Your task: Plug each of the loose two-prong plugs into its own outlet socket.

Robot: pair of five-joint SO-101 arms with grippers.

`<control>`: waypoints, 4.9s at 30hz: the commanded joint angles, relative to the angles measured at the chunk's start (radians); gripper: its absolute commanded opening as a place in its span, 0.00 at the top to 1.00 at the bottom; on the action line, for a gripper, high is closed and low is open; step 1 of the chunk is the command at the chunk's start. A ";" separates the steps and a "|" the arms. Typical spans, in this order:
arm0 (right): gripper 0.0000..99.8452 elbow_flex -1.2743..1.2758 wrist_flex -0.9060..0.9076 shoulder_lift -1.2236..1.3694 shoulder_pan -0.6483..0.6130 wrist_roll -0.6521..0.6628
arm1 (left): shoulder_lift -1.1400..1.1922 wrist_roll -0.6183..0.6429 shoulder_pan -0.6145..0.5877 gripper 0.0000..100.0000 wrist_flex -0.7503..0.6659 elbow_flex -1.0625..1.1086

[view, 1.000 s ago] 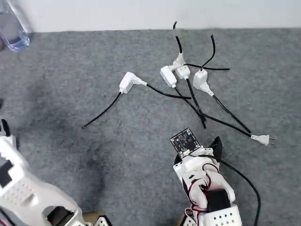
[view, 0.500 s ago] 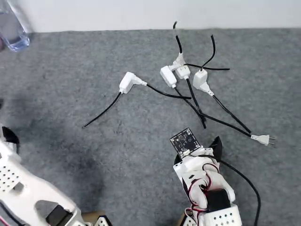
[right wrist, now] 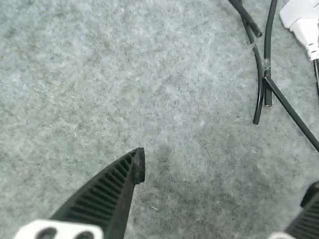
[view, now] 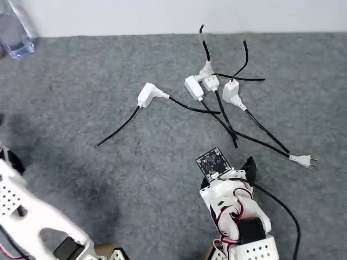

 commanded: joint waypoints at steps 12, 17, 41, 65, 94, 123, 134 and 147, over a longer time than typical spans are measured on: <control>0.54 0.011 0.012 -0.012 -0.004 0.003 | 0.051 0.203 0.014 0.99 0.051 -0.036; 0.54 0.011 0.012 -0.012 -0.004 0.003 | -0.126 0.184 0.051 0.99 0.051 -0.094; 0.54 0.011 0.004 -0.012 0.002 0.003 | -0.746 -0.155 0.730 0.99 0.051 -0.068; 0.54 0.011 -0.260 -0.021 0.438 -0.063 | -0.756 -0.500 1.361 0.99 0.003 0.676; 0.54 0.011 -0.260 -0.021 0.433 -0.061 | -0.747 -0.353 1.470 0.89 -0.249 0.889; 0.54 0.011 -0.260 -0.015 0.417 -0.055 | -0.746 -0.341 1.433 0.79 -0.167 0.780; 0.54 0.011 -0.260 -0.015 0.417 -0.055 | -0.747 -0.299 1.447 0.79 -0.238 0.926; 0.54 0.011 -0.260 -0.015 0.415 -0.055 | -0.747 -0.299 1.444 0.79 -0.354 0.970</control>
